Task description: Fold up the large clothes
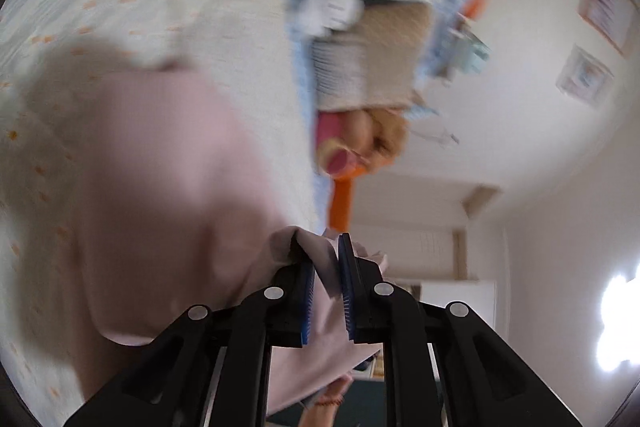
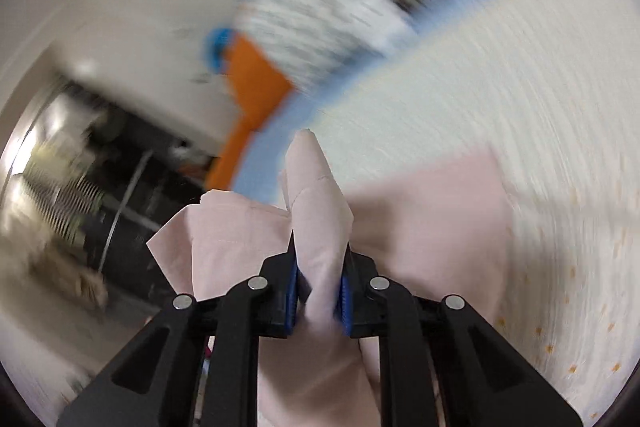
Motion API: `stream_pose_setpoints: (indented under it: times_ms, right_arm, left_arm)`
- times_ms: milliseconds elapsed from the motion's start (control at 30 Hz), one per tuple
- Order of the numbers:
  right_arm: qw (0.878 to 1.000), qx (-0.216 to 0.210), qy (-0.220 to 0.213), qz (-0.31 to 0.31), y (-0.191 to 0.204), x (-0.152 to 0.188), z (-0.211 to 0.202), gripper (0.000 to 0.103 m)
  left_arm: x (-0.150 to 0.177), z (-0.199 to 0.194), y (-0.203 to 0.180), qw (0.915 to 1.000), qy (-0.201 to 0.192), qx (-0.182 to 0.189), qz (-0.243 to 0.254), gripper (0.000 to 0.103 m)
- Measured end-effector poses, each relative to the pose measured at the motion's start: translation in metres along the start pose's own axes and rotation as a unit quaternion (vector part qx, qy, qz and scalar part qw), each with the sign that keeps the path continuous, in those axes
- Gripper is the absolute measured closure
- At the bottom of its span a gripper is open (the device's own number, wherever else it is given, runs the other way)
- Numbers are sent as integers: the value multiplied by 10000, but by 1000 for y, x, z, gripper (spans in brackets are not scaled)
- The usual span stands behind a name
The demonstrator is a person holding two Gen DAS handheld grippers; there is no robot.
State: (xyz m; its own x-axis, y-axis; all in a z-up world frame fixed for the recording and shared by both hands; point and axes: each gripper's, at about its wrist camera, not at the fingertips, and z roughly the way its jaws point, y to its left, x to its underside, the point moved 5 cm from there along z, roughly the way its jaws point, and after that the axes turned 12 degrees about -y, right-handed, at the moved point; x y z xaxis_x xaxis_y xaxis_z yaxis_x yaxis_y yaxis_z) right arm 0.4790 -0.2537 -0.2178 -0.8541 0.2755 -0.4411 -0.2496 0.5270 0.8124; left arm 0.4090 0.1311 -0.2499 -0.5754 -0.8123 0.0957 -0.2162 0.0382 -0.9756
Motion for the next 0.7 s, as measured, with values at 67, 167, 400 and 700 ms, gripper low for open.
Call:
stream_pose_setpoints:
  times_ms: [67,167,400,700]
  right_arm:
    - [9984,393,287,270,-31,11,19,86]
    - [9983,380,251,357,-46,19,26,87]
    - [9971,745,176,-3,-33,16,29,85]
    - [9956,891,-236,-163,-35,14,43,84]
  left_arm:
    - [-10,5,36,9991,-37,-124,-409,92]
    - [-9,10,64,9982,67,-49,-592,93]
    - [3,-37,-12,9890,-271,-552,1342,75]
    - [156,1,-91,9150,1274,-841,3735,61]
